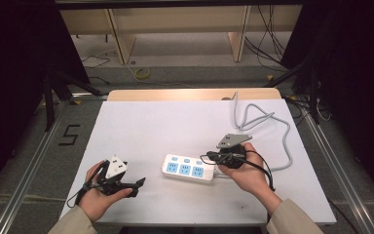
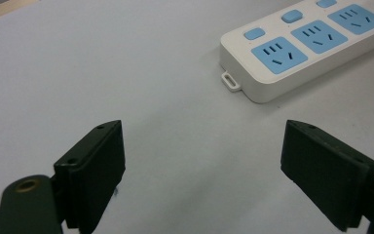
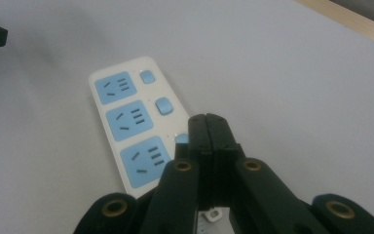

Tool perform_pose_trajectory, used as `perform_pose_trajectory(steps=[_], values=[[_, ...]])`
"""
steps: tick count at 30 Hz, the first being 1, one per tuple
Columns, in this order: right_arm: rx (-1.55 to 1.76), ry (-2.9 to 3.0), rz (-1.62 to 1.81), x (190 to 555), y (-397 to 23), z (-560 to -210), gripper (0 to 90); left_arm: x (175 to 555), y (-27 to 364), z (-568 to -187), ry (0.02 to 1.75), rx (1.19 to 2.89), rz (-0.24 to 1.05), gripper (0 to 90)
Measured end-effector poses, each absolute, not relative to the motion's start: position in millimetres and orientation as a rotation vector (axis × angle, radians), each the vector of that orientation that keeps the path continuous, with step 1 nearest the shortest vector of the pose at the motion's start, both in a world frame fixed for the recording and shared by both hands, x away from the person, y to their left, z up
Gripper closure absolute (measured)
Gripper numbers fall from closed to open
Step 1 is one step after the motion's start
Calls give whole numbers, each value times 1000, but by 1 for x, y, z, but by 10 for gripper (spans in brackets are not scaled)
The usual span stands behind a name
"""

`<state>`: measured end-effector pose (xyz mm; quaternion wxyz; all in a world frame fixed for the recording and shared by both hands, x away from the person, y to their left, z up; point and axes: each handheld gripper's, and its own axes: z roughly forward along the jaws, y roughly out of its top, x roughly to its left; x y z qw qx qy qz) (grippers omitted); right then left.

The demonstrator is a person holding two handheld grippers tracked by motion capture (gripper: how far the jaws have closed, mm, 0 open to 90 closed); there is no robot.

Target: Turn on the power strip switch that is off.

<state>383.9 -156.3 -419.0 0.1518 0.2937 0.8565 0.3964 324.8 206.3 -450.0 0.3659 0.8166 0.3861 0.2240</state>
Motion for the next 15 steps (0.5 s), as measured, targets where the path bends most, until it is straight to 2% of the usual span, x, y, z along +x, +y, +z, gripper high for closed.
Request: perform_pose_trajectory(steps=[15], values=[[827, 2477, 1137, 388, -147, -420, 900, 325, 206, -450, 993, 2102, 572, 160]])
